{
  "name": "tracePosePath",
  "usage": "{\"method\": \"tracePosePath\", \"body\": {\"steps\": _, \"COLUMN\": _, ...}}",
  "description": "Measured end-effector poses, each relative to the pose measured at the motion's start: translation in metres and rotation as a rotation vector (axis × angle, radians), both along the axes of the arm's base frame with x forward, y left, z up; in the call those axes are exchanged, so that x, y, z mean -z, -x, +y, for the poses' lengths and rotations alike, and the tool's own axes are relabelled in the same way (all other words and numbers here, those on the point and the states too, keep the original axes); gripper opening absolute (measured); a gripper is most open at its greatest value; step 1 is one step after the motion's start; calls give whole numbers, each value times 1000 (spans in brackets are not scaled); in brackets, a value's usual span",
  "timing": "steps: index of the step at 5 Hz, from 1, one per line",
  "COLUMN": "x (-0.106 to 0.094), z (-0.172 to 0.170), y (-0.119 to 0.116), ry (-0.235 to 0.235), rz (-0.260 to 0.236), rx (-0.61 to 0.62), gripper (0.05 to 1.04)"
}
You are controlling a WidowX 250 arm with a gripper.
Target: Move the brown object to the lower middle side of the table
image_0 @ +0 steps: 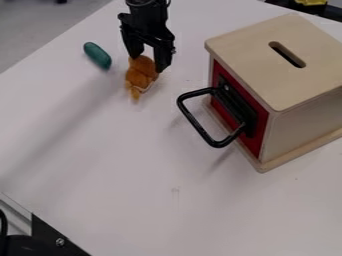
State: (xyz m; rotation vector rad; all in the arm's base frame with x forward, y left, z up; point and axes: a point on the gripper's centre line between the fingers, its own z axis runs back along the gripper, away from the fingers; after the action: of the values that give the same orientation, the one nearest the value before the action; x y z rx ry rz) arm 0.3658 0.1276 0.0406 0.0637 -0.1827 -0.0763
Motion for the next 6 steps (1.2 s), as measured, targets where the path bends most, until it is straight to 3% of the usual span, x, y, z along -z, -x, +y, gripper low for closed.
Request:
{"method": "tracePosePath", "body": {"steps": 3, "x": 22, "z": 6, "y": 6, "ry": 6, "rz": 75, "rx": -12, "gripper": 967}}
{"method": "tracePosePath", "body": {"steps": 4, "x": 23, "z": 5, "y": 6, "ry": 13, "rz": 72, "rx": 2, "gripper": 752}}
{"method": "tracePosePath", "body": {"steps": 5, "x": 23, "z": 4, "y": 5, "ry": 14, "rz": 68, "rx": 3, "gripper": 636}}
{"method": "tracePosePath", "body": {"steps": 6, "x": 23, "z": 2, "y": 7, "ry": 27, "rz": 78, "rx": 7, "gripper": 607}}
